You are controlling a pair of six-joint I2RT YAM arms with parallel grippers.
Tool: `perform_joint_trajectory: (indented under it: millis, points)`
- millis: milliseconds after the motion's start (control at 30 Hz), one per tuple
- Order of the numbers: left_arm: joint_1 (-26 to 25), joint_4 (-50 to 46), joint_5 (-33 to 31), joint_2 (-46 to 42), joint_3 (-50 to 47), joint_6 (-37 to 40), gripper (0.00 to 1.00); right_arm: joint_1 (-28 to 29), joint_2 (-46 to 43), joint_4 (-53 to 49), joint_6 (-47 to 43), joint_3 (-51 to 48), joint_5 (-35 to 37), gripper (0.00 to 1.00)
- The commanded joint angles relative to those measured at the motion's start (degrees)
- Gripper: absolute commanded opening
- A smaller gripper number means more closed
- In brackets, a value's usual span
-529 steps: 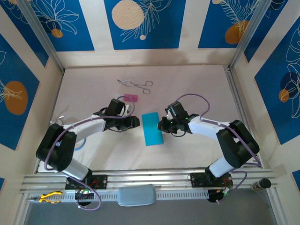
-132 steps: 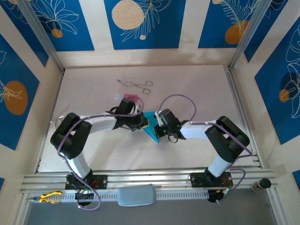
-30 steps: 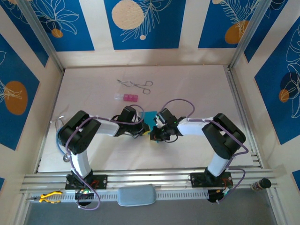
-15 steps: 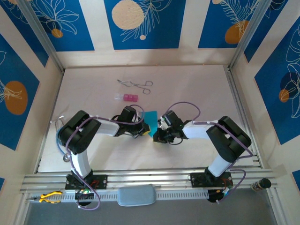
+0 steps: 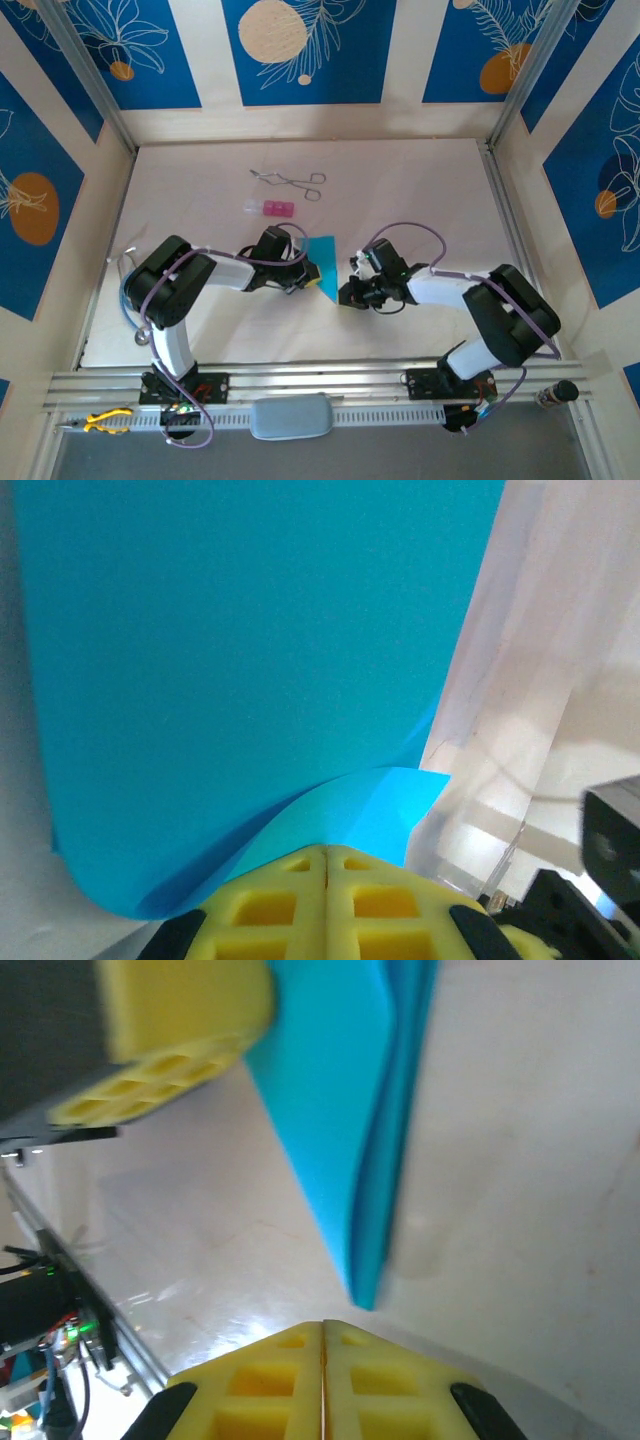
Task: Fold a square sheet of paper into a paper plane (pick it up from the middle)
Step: Third fold the triangle at the center of the table.
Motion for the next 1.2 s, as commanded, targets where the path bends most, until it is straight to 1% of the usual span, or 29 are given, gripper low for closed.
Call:
perform_joint_trajectory:
  millis: [0,100,333,500,567,667,733,833,900,1067,1167]
  points:
    - [-0.06,-0.77,-3.42,1.60,-2.00,-1.58,0.00,-0.42,-0.98,-0.64,0.84,2.57,-2.66,0.08]
    - [-0.11,0.05,-3.92,1.32,-2.66,-2.32,0.00,-0.35,2.27,-0.04,1.49,5.34,-3.27,0.08]
    - [-0.22,0.65,-3.86,1.14,-3.01,-2.57,0.00,0.37,9.25,-1.24,2.18,10.92,-1.67,0.09]
    - [-0.19,0.71,-3.61,0.94,-2.88,-2.38,0.00,0.10,12.81,-1.11,2.09,12.41,-2.18,0.09]
    - [-0.24,0.69,-3.44,0.87,-2.77,-2.20,0.00,0.03,13.89,-1.88,2.11,12.21,-1.33,0.09]
    - [-0.21,0.54,-3.27,0.14,-2.42,-1.29,0.00,-0.17,15.13,-3.66,2.31,11.10,0.88,0.07]
    - [-0.16,-0.21,-3.09,-0.63,-1.81,0.04,0.02,-0.37,15.60,-4.19,2.69,9.79,1.85,0.06]
    - [-0.22,-0.89,-2.21,-1.87,-0.76,2.49,0.07,-0.44,15.81,-4.01,3.22,8.52,1.61,0.05]
    - [-0.20,-0.87,-1.36,-2.72,-0.34,3.30,0.07,-0.46,15.81,-3.94,3.44,8.29,1.61,0.05]
    - [-1.66,-5.74,-0.35,-3.92,1.53,6.43,0.05,-0.42,16.34,-5.79,2.77,9.94,1.61,0.04]
    - [-2.65,-5.23,-0.26,-2.73,1.81,6.15,0.04,-0.42,16.41,-5.90,2.59,10.05,1.70,0.04]
